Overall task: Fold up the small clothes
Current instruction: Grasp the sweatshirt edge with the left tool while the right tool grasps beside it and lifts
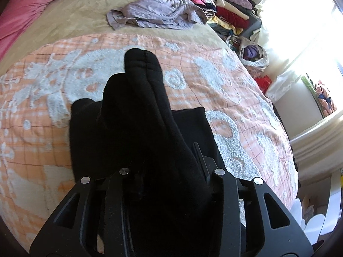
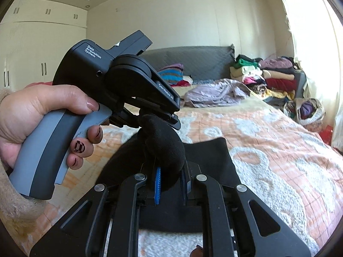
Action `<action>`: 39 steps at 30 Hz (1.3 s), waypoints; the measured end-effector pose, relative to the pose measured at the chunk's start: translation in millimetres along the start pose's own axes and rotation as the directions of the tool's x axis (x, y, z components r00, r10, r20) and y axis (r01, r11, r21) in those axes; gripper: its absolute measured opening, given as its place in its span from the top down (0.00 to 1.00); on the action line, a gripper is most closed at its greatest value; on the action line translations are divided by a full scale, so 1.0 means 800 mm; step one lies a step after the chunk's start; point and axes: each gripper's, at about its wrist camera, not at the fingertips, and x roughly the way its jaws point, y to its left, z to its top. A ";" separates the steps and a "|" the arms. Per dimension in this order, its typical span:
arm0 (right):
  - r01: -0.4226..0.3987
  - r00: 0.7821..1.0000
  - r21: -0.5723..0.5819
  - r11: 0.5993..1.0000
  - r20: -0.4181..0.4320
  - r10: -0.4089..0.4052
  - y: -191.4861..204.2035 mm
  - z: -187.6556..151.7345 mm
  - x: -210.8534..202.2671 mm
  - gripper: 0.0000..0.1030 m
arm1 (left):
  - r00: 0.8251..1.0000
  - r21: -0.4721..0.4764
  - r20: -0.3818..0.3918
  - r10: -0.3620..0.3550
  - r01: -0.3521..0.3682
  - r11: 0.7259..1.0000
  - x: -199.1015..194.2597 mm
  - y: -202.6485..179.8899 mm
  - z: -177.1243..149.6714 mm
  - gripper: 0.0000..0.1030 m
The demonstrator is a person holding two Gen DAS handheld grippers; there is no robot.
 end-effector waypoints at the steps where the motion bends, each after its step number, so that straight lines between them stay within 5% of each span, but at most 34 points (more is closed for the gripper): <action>1: 0.002 1.000 0.008 1.000 -0.006 -0.002 -0.003 0.000 0.002 0.87 | 1.000 0.002 -0.004 -0.002 0.002 1.000 0.004 -0.003 -0.001 0.71; 14: 0.001 0.994 0.173 0.985 -0.108 0.018 -0.054 -0.028 0.024 0.87 | 0.998 0.023 -0.063 0.001 0.000 1.000 0.056 -0.024 -0.007 0.59; 19: 0.000 0.989 0.208 0.978 -0.142 0.030 -0.062 -0.033 0.027 0.87 | 0.996 0.015 -0.074 -0.053 0.054 0.998 0.060 -0.029 -0.009 0.42; 23: -0.010 0.981 0.264 0.965 -0.182 0.060 -0.073 -0.042 0.031 0.87 | 0.993 0.028 -0.082 -0.086 0.089 0.996 0.063 -0.035 -0.013 0.38; 29: -0.035 0.968 0.351 0.936 -0.221 0.119 -0.089 -0.056 0.035 0.86 | 0.986 -0.001 0.021 -0.167 0.167 0.986 0.015 -0.014 -0.014 0.37; 36: -0.097 0.925 0.403 0.910 -0.302 0.233 -0.099 -0.050 0.047 0.64 | 0.993 -0.006 0.111 0.028 -0.027 1.000 -0.016 0.048 -0.037 0.37; 39: -0.167 0.900 0.474 0.865 -0.285 0.330 -0.109 -0.036 0.047 0.35 | 0.994 -0.013 0.103 0.045 -0.044 0.999 -0.010 0.066 -0.054 0.37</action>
